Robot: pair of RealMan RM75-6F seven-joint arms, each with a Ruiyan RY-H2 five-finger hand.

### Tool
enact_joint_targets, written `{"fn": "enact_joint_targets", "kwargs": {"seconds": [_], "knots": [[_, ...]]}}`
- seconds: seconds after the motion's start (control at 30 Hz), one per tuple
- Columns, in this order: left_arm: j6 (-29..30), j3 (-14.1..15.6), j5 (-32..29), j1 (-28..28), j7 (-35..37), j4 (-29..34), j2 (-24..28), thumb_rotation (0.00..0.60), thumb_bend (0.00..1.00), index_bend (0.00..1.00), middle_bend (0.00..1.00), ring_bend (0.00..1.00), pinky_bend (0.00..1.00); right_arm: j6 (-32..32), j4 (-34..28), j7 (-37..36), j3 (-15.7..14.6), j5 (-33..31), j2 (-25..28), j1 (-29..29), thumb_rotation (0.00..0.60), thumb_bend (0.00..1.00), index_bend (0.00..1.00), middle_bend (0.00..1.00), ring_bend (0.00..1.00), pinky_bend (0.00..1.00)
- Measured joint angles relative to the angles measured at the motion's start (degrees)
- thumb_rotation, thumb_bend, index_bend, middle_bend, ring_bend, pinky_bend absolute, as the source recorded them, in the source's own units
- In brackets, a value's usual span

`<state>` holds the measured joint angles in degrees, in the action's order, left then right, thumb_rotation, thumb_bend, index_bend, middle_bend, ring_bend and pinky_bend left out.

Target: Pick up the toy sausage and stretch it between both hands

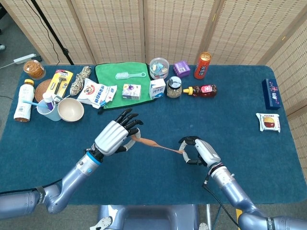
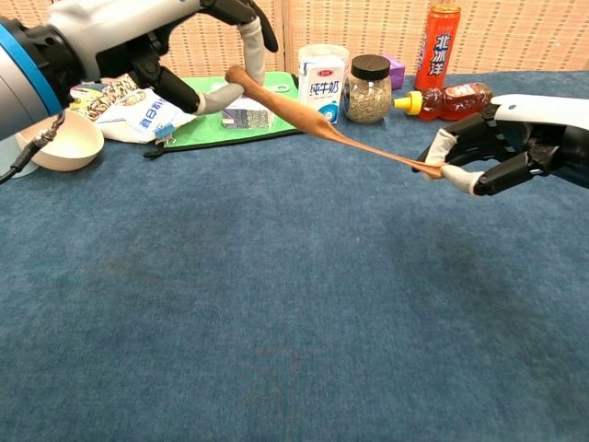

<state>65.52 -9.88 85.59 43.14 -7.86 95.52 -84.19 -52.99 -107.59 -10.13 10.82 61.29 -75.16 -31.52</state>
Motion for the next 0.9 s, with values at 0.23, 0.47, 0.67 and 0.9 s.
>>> {"fn": "enact_joint_targets", "kwargs": {"seconds": [0.23, 0.47, 0.67, 0.9], "knots": [[1.38, 0.11, 0.35, -1.21, 0.75, 0.25, 2.58, 0.6, 0.44, 0.89, 0.29, 0.13, 0.05, -0.46, 0.19, -0.52, -0.53, 0.38, 1.01, 0.95, 0.6, 0.58, 0.77, 0.29, 0.19, 0.09], [3.87, 0.77, 0.47, -4.05, 2.94, -0.21, 7.28, 0.6, 0.43, 0.88, 0.29, 0.12, 0.05, -0.98, 1.02, -1.56, -1.42, 0.88, 2.0, 2.39, 0.6, 0.58, 0.77, 0.29, 0.19, 0.09], [5.89, 1.09, 0.46, -6.3, 5.16, -0.97, 10.13, 0.6, 0.43, 0.88, 0.29, 0.12, 0.05, -1.3, 1.7, -2.44, -1.93, 1.77, 2.33, 3.33, 0.6, 0.58, 0.77, 0.29, 0.19, 0.09], [7.48, 0.96, -0.25, -8.19, 5.48, -1.64, 12.38, 0.6, 0.43, 0.88, 0.29, 0.12, 0.05, -1.87, 2.14, -3.31, -2.33, 2.83, 2.73, 4.38, 0.6, 0.57, 0.77, 0.29, 0.19, 0.09]]}}
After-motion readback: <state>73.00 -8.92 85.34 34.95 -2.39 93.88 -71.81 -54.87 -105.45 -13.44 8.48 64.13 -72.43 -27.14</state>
